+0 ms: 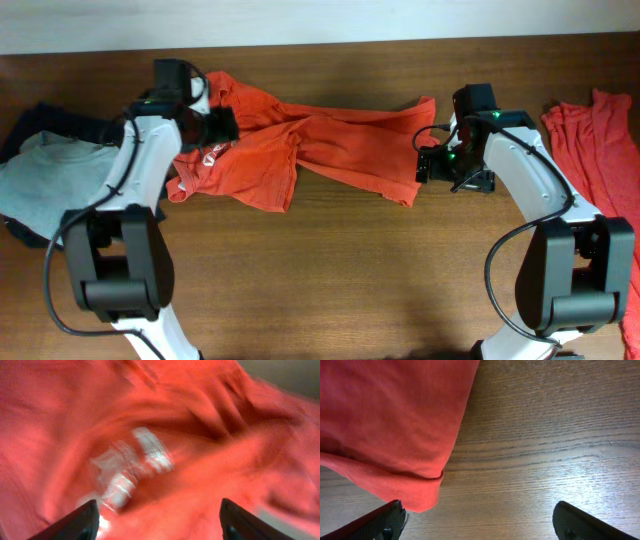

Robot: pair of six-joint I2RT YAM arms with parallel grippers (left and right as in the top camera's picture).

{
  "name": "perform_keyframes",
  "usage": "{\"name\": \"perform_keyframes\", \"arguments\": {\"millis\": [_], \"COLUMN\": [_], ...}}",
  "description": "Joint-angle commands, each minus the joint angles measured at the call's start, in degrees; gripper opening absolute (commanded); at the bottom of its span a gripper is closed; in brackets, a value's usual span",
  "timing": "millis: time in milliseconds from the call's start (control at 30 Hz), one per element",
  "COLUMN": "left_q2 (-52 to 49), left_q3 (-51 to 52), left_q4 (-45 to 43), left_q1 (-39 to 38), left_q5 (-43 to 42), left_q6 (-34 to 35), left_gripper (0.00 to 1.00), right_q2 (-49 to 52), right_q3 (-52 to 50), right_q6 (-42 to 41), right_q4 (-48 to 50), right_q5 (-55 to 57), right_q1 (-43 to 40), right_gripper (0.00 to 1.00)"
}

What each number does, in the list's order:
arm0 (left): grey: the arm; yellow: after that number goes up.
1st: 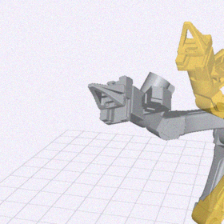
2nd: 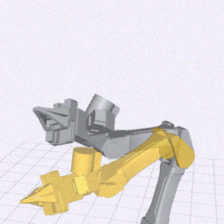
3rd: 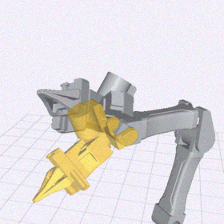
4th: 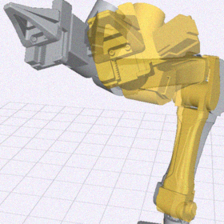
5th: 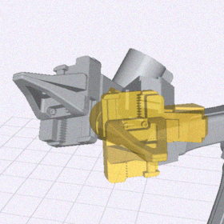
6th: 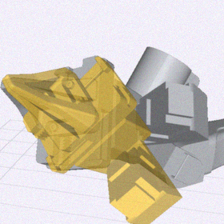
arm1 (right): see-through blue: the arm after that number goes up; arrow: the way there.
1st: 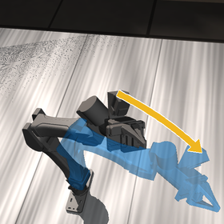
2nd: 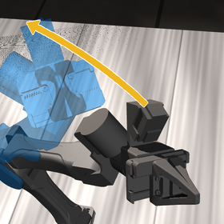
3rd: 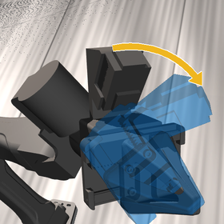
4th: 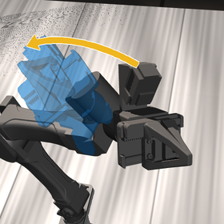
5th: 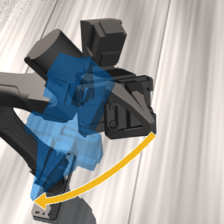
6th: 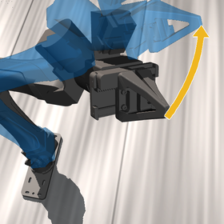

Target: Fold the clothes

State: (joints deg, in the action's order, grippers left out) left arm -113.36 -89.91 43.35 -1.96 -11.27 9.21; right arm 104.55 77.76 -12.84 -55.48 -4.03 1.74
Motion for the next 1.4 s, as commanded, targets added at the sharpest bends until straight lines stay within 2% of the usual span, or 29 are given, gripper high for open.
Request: {"name": "perform_keyframes", "arguments": {"millis": [0, 67, 133, 300, 467, 533, 600, 633, 667, 700, 733, 867, 933, 1033, 1133, 1233, 1267, 1367], "left_q2": [2.1, 1.2, 0.5, -0.9, -3.3, -5.9, -7.4, -7.8, -8.0, -8.0, -7.8, -4.6, 0.1, 5.7, 10.9, 17.1, 18.9, 23.2], "left_q3": [1.2, 3.5, 5.8, 8.5, 10.3, 10.4, 10.4, 10.4, 10.4, 10.4, 10.1, 4.0, -2.9, -10.9, -15.0, -15.3, -15.3, -15.3], "left_q4": [5.7, 7.0, 6.1, 4.7, 3.2, 3.0, 2.6, 2.6, 2.7, 2.9, 3.9, 12.7, 21.3, 30.6, 35.3, 36.5, 36.5, 36.0], "left_q1": [-7.3, -11.0, -14.4, -17.6, -17.8, -18.3, -18.7, -18.8, -18.8, -18.8, -18.8, -17.6, -15.6, -12.7, -9.8, -6.3, -5.2, -2.4], "left_q5": [0.8, 6.1, 7.7, 14.9, 15.1, 12.8, 12.4, 12.5, 12.6, 12.6, 12.6, 12.8, 14.0, 14.1, 14.2, 14.4, 14.8, 15.9], "left_q6": [-10.4, -11.1, -13.8, -15.0, -15.3, -15.3, -15.3, -15.3, -15.0, -14.9, -14.8, -12.4, -10.0, -9.8, -9.9, -9.2, -8.2, -5.9], "left_gripper": [0.73, 0.73, 0.74, 0.75, 0.75, 0.71, 0.63, 0.52, 0.29, 0.12, 0.01, 0.0, 0.0, 0.0, 0.0, 0.0, 0.0, 0.0], "right_q2": [0.7, 0.7, 0.7, 0.7, 0.7, 0.7, 0.7, 0.7, 0.7, 0.7, 0.7, 0.7, 0.7, 0.7, 0.7, 0.8, 0.9, 1.0], "right_q3": [0.0, 0.0, 0.0, 0.0, 0.0, 0.0, 0.0, 0.0, 0.0, 0.0, 0.0, 0.0, 0.0, 0.0, 0.0, 0.0, 0.0, -0.7], "right_q6": [0.4, 0.4, 0.4, 0.4, 0.4, 0.4, 0.4, 0.4, 0.4, 0.4, 0.4, 0.4, 0.3, 0.4, 0.4, 0.4, 0.4, 0.4], "right_q4": [-0.4, -1.0, -1.3, -1.6, -2.4, -2.4, -2.4, -2.4, -2.4, -2.3, -2.3, 0.0, 2.3, 6.5, 11.4, 16.4, 16.8, 16.7], "right_q5": [-0.3, -0.3, -0.3, -0.3, -0.3, -0.3, -0.5, -0.5, -0.5, -0.5, -0.5, -0.5, -0.5, -3.3, -6.2, -6.3, -6.4, -8.7], "right_q1": [-0.3, -0.3, -0.3, -0.3, -0.3, -0.3, -0.3, -0.3, -0.3, -0.3, -0.3, -0.3, -0.3, -0.3, -0.3, -0.3, -0.3, -0.2], "right_gripper": [0.99, 0.99, 0.99, 0.99, 0.99, 0.99, 0.99, 0.98, 0.99, 0.99, 0.99, 0.99, 0.99, 1.0, 0.91, 0.79, 0.72, 0.71]}}
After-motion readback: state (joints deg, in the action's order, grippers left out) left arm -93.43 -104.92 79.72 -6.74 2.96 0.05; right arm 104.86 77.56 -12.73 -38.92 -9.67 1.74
